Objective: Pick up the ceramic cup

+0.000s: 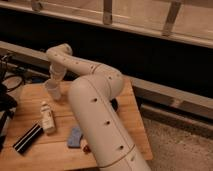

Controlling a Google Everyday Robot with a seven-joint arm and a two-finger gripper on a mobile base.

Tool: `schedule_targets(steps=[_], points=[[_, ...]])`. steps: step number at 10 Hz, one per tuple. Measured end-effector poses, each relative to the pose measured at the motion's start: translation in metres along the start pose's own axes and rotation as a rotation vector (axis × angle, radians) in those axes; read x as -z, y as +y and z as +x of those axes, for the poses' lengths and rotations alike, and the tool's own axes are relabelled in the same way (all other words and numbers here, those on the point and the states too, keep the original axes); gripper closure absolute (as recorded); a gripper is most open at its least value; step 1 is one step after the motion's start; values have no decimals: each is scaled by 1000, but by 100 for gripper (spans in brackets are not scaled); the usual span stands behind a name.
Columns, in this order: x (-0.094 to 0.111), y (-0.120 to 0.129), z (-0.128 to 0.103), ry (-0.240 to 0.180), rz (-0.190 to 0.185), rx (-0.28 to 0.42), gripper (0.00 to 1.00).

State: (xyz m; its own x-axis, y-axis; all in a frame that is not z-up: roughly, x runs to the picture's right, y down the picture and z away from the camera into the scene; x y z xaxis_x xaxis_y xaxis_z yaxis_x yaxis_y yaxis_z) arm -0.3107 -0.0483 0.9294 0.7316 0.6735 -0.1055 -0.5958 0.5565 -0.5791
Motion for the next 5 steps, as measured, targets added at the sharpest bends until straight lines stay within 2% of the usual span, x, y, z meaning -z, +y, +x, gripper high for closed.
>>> schedule_targets(steps=[2, 5], points=[[2, 4, -1, 5, -6, 4, 91], [37, 11, -10, 16, -33, 12, 91]])
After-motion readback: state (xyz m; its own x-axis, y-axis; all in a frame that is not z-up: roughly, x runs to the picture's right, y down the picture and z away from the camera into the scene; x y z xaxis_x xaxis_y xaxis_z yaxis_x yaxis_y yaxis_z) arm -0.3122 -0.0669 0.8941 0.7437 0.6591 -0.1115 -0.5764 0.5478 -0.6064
